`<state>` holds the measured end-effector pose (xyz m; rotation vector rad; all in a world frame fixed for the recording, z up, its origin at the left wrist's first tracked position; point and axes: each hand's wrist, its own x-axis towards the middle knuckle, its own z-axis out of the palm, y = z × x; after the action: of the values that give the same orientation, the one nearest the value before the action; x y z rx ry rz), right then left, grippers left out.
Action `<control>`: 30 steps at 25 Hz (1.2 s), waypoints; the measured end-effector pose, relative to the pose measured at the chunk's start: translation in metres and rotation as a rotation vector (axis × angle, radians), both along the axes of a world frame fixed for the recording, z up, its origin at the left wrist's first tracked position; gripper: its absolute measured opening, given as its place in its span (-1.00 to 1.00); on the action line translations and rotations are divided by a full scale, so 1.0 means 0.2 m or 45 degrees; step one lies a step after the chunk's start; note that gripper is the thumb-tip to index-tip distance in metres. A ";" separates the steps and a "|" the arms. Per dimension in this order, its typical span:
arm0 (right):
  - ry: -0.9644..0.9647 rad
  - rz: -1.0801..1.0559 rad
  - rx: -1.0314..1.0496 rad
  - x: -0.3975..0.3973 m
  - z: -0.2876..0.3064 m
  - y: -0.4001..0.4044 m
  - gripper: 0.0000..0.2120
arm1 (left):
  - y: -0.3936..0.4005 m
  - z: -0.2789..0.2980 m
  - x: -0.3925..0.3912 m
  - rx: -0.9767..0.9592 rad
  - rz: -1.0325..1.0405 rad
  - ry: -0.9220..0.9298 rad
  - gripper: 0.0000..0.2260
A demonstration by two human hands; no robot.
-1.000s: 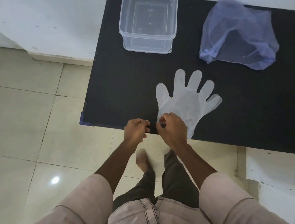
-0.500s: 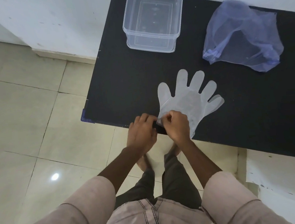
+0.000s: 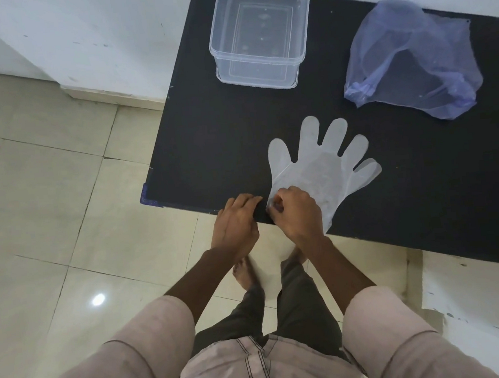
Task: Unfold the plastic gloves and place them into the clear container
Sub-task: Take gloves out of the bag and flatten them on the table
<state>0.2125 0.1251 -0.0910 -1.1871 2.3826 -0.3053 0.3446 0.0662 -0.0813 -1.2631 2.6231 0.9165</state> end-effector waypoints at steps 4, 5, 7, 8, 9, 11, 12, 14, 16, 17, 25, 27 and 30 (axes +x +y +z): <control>0.005 -0.033 -0.029 0.00 -0.01 0.00 -0.69 | -0.01 -0.01 0.01 0.010 -0.010 0.010 -0.59; -0.013 -0.049 -0.043 0.00 -0.01 0.00 -0.71 | -0.01 -0.02 0.01 0.013 -0.005 0.010 -0.59; -0.050 -0.064 -0.057 -0.01 -0.02 0.00 -0.74 | -0.01 -0.02 0.01 0.008 0.001 0.011 -0.59; -0.066 -0.067 -0.063 -0.01 -0.02 0.01 -0.74 | 0.00 -0.02 0.01 -0.003 -0.009 0.007 -0.59; -0.082 -0.075 -0.070 -0.02 -0.02 0.01 -0.73 | 0.00 -0.02 0.01 -0.026 -0.036 -0.003 -0.58; -0.131 -0.106 -0.089 -0.02 -0.03 0.01 -0.73 | 0.01 -0.01 0.02 -0.091 -0.125 -0.038 -0.56; -0.162 -0.127 -0.099 -0.03 -0.04 0.01 -0.74 | 0.02 -0.01 0.02 -0.126 -0.168 -0.060 -0.56; -0.250 -0.176 -0.125 -0.04 -0.04 0.02 -0.76 | 0.04 -0.01 0.02 -0.190 -0.228 -0.104 -0.54; -0.344 -0.215 -0.162 -0.06 -0.03 0.02 -0.79 | 0.05 -0.01 0.01 -0.225 -0.255 -0.127 -0.52; -0.395 -0.226 -0.178 -0.07 -0.02 0.03 -0.80 | 0.05 -0.01 0.00 -0.234 -0.274 -0.129 -0.50; -0.642 -0.267 -0.203 -0.13 0.04 0.07 -0.75 | 0.04 -0.01 -0.05 -0.223 -0.391 -0.207 -0.45; -0.656 -0.294 -0.201 -0.14 0.05 0.06 -0.72 | 0.02 -0.01 -0.04 -0.217 -0.420 -0.210 -0.46; -0.557 -0.324 -0.177 -0.14 0.03 0.03 -0.74 | 0.01 0.00 -0.04 -0.224 -0.453 -0.215 -0.42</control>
<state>0.1847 0.1313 -0.0845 -0.7699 2.1429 -0.7425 0.3374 0.0681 -0.0819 -0.8163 2.7107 0.5092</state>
